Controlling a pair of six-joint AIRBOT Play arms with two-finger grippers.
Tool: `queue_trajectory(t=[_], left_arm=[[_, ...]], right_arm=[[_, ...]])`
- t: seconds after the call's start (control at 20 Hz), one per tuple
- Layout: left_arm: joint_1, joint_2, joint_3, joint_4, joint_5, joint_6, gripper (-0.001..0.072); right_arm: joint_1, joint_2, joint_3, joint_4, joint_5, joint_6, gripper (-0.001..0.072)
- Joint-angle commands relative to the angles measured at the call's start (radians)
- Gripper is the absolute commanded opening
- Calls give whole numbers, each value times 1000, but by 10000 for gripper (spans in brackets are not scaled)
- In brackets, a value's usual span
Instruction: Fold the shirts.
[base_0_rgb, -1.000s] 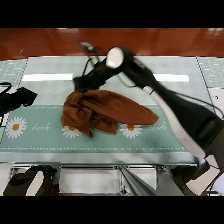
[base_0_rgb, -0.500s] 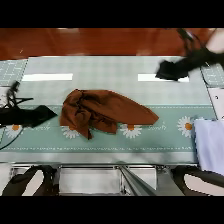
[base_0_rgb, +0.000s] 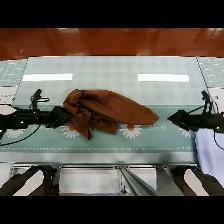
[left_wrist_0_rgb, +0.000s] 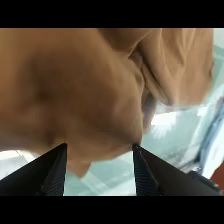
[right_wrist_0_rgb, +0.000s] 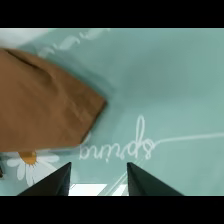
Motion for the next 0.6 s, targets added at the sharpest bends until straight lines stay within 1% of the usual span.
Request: queue_trajectory(t=[0.0, 0.1, 0.15, 0.3, 0.35, 0.55], left_arm=[[-125, -56, 35, -21, 158, 14, 507], [-187, -85, 69, 14, 243, 12, 507], [-212, -109, 85, 53, 263, -3, 507], [-264, -200, 148, 232, 226, -103, 507], [-273, -223, 167, 253, 215, -112, 507], [-313, -285, 236, 249, 216, -112, 505]], right_arm=[[-32, 38, -89, 39, -11, -34, 407], [-32, 38, -89, 69, -13, -43, 406], [-32, 38, -89, 80, -14, -47, 406], [-32, 38, -89, 85, -16, -48, 406], [-32, 38, -89, 85, -17, -48, 406], [-32, 37, -89, 85, -16, -48, 406]])
